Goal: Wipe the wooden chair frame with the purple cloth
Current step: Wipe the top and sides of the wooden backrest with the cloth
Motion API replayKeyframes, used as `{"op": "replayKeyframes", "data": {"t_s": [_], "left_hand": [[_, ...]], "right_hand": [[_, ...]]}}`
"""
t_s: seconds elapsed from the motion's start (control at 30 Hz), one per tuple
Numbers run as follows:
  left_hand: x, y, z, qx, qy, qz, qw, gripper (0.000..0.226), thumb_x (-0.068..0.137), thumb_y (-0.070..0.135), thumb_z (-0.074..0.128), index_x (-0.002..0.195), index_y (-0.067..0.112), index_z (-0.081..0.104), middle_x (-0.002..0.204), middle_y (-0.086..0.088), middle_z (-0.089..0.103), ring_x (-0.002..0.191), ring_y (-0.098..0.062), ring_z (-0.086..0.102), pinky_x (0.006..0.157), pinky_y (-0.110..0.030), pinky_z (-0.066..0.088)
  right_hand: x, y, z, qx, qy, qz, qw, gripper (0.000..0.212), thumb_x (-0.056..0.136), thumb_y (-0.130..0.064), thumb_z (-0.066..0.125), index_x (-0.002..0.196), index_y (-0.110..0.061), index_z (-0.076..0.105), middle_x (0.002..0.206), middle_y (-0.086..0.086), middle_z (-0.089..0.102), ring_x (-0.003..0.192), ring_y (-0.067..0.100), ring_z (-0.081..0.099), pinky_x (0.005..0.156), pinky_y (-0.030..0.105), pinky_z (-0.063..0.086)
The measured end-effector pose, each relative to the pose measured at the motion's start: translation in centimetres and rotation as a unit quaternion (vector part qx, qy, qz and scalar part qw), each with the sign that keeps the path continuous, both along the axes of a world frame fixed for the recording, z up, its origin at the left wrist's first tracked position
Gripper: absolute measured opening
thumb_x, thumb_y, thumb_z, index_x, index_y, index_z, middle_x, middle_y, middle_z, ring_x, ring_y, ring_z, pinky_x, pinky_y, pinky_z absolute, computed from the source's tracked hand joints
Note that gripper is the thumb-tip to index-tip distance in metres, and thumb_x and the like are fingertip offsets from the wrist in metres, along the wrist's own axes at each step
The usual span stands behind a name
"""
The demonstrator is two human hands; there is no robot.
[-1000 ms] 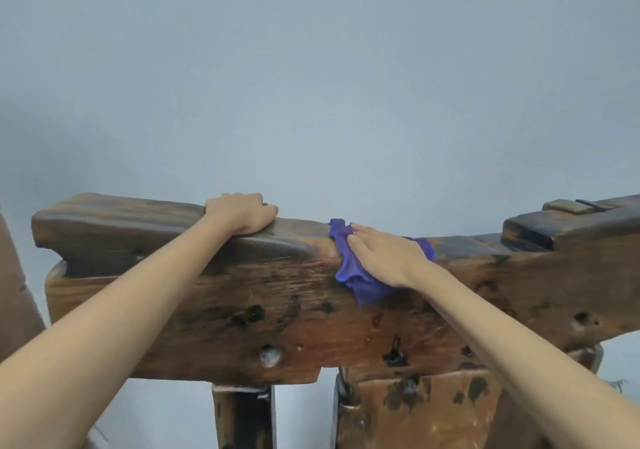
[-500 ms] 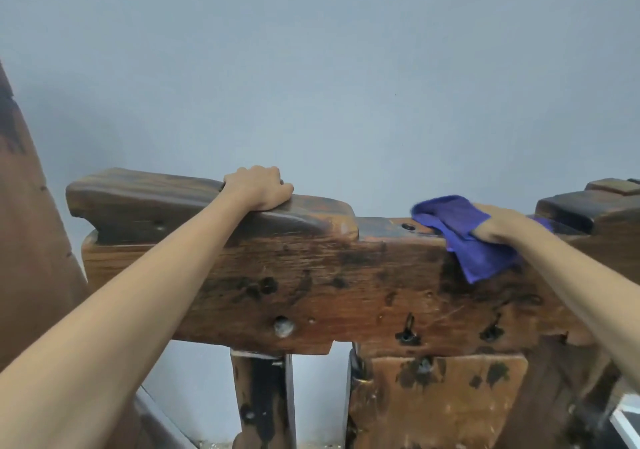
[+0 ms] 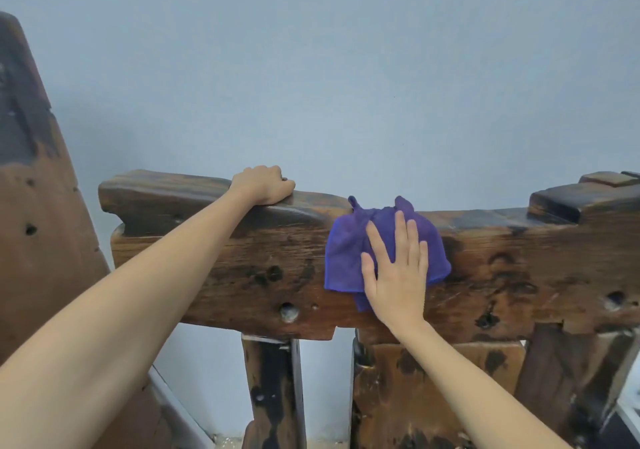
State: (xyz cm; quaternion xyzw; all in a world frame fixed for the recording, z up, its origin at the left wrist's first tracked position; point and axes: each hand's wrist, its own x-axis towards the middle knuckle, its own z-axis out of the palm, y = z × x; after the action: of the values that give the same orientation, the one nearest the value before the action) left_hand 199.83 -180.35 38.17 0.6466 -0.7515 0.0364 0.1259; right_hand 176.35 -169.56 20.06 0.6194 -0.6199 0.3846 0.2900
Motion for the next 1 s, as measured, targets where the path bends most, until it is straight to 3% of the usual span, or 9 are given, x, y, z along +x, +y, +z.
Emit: {"op": "replayKeyframes", "data": {"t_s": [0.07, 0.13, 0.23, 0.4, 0.5, 0.6, 0.8, 0.9, 1.0], "left_hand": [[0.1, -0.1, 0.0, 0.005, 0.003, -0.005, 1.0, 0.04, 0.094, 0.045, 0.038, 0.112, 0.014, 0.055, 0.122, -0.016, 0.065, 0.11, -0.039, 0.057, 0.093, -0.045, 0.048], [0.1, -0.5, -0.1, -0.002, 0.004, -0.002, 1.0, 0.044, 0.095, 0.046, 0.037, 0.117, 0.013, 0.055, 0.122, -0.015, 0.064, 0.11, -0.039, 0.057, 0.094, -0.045, 0.048], [0.1, -1.0, -0.5, -0.01, 0.003, 0.003, 1.0, 0.044, 0.094, 0.046, 0.037, 0.118, 0.014, 0.055, 0.121, -0.014, 0.064, 0.11, -0.038, 0.056, 0.095, -0.047, 0.047], [-0.1, -0.8, -0.4, -0.003, 0.003, 0.003, 1.0, 0.037, 0.091, 0.046, 0.039, 0.107, 0.017, 0.054, 0.116, -0.012, 0.065, 0.106, -0.037, 0.056, 0.091, -0.044, 0.046], [0.0, -0.6, -0.2, -0.002, 0.008, 0.001, 1.0, 0.037, 0.091, 0.046, 0.04, 0.108, 0.017, 0.055, 0.121, -0.013, 0.065, 0.11, -0.037, 0.057, 0.09, -0.042, 0.045], [0.6, -0.4, 0.2, 0.016, 0.028, -0.014, 0.999, 0.041, 0.091, 0.049, 0.043, 0.108, 0.018, 0.063, 0.123, -0.011, 0.067, 0.112, -0.035, 0.059, 0.096, -0.041, 0.046], [1.1, -0.6, 0.3, 0.024, 0.048, -0.036, 0.998, 0.038, 0.09, 0.051, 0.044, 0.093, 0.021, 0.067, 0.11, -0.008, 0.07, 0.101, -0.031, 0.061, 0.097, -0.044, 0.048], [0.6, -1.0, -0.2, 0.01, 0.029, -0.021, 0.999, 0.041, 0.091, 0.05, 0.039, 0.103, 0.018, 0.061, 0.111, -0.007, 0.067, 0.102, -0.032, 0.059, 0.088, -0.041, 0.047], [-0.1, -1.4, -0.5, -0.022, 0.004, 0.007, 1.0, 0.041, 0.093, 0.048, 0.037, 0.111, 0.016, 0.056, 0.116, -0.012, 0.065, 0.106, -0.035, 0.057, 0.083, -0.041, 0.044]], "right_hand": [[-2.1, 0.7, -4.7, 0.034, 0.044, 0.006, 0.998, 0.05, 0.103, -0.039, 0.042, 0.152, -0.03, 0.047, 0.154, 0.023, 0.048, 0.151, 0.04, 0.029, 0.122, 0.052, 0.018], [-4.4, 1.5, -9.3, 0.105, 0.1, 0.009, 0.989, 0.04, 0.094, -0.032, 0.046, 0.126, -0.026, 0.069, 0.116, 0.022, 0.072, 0.115, 0.051, 0.061, 0.114, 0.057, 0.021], [-5.2, 2.8, -13.6, 0.215, 0.173, 0.011, 0.961, 0.035, 0.085, -0.023, 0.045, 0.099, -0.02, 0.077, 0.089, 0.012, 0.076, 0.083, 0.048, 0.071, 0.109, 0.058, 0.019], [0.0, 2.2, -9.9, 0.183, 0.194, 0.093, 0.959, 0.037, 0.092, -0.032, 0.046, 0.114, -0.027, 0.076, 0.112, 0.01, 0.075, 0.106, 0.043, 0.069, 0.11, 0.056, 0.024], [5.0, -0.5, -3.5, 0.097, 0.226, 0.212, 0.946, 0.046, 0.101, -0.043, 0.05, 0.147, -0.043, 0.05, 0.15, -0.003, 0.053, 0.141, 0.026, 0.043, 0.121, 0.042, 0.019], [7.6, -2.9, 1.6, 0.031, 0.29, 0.23, 0.929, 0.056, 0.1, -0.045, 0.051, 0.155, -0.044, 0.037, 0.163, -0.006, 0.039, 0.151, 0.021, 0.032, 0.124, 0.04, 0.015], [-4.0, -1.7, -1.7, -0.004, 0.273, 0.096, 0.957, 0.055, 0.098, -0.05, 0.053, 0.152, -0.048, 0.042, 0.142, -0.002, 0.058, 0.131, 0.03, 0.049, 0.114, 0.044, 0.031], [-14.3, 1.6, -6.9, 0.086, 0.188, -0.018, 0.978, 0.054, 0.102, -0.049, 0.045, 0.155, -0.044, 0.037, 0.116, 0.014, 0.064, 0.112, 0.043, 0.053, 0.106, 0.056, 0.035], [-19.8, 4.8, -10.5, 0.239, 0.063, -0.074, 0.966, 0.053, 0.105, -0.04, 0.028, 0.132, -0.018, 0.068, 0.124, 0.029, 0.064, 0.111, 0.055, 0.051, 0.104, 0.07, 0.032]]}}
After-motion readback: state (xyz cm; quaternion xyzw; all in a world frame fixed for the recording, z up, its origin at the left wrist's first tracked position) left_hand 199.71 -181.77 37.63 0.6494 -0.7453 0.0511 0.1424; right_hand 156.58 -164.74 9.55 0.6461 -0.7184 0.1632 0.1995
